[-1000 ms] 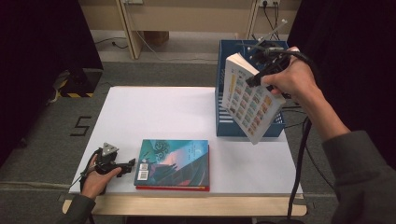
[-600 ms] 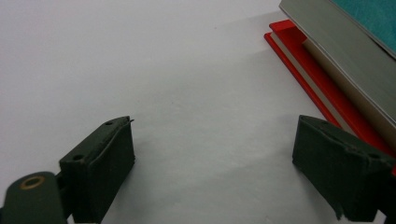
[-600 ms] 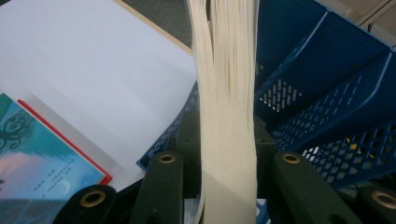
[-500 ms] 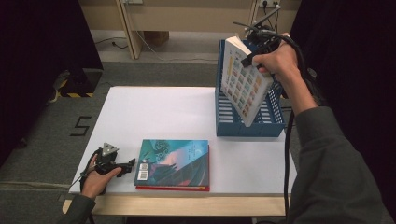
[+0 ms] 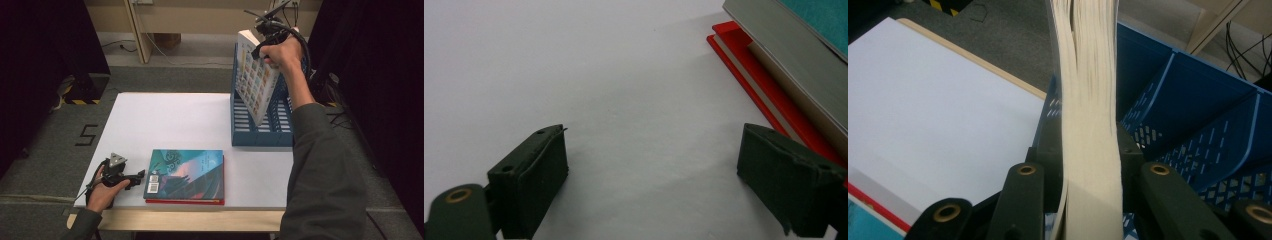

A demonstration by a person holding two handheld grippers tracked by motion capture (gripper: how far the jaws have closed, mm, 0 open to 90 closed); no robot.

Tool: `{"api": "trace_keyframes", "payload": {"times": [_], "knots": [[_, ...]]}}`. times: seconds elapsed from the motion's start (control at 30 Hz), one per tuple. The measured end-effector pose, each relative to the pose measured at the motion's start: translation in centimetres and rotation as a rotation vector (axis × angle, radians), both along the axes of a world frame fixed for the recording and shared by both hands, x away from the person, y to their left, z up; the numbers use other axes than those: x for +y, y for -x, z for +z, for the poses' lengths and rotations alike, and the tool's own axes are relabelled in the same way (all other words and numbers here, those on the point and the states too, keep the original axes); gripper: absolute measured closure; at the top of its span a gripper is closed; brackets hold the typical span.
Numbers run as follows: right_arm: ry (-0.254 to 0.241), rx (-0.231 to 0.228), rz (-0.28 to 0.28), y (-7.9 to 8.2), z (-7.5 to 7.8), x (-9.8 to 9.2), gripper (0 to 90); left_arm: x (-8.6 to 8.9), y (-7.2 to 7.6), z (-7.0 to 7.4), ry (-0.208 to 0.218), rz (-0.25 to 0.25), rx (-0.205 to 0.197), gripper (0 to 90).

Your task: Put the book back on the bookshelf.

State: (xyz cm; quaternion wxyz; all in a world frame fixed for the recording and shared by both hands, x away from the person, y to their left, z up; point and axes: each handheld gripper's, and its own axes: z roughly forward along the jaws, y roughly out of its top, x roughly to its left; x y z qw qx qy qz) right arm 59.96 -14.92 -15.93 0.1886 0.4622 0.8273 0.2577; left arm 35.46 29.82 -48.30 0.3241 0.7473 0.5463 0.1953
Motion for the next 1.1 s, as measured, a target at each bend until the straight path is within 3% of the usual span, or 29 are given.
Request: {"api": "trace_keyframes", "payload": {"times": [0.4, 0.57, 0.87, 1.1], "knots": [[-0.033, -0.008, -0.041, -1.6, 0.1, 0.7, 73.5, 0.0, 0.0, 0.0, -0.002, 0.000, -0.002, 11.6], [-0.047, -0.002, -0.056, -2.4, -1.0, 0.7, 73.5, 0.0, 0.0, 0.0, -0.005, -0.002, -0.002, 11.7], [-0.078, 0.036, -0.094, -4.5, -5.2, 0.6, 73.4, 0.0, 0.0, 0.0, -0.005, -0.003, -0.001, 11.6], [-0.092, 0.047, -0.108, -5.3, -6.7, 0.6, 73.1, 0.0, 0.0, 0.0, -0.006, -0.002, -0.001, 11.7]]}}
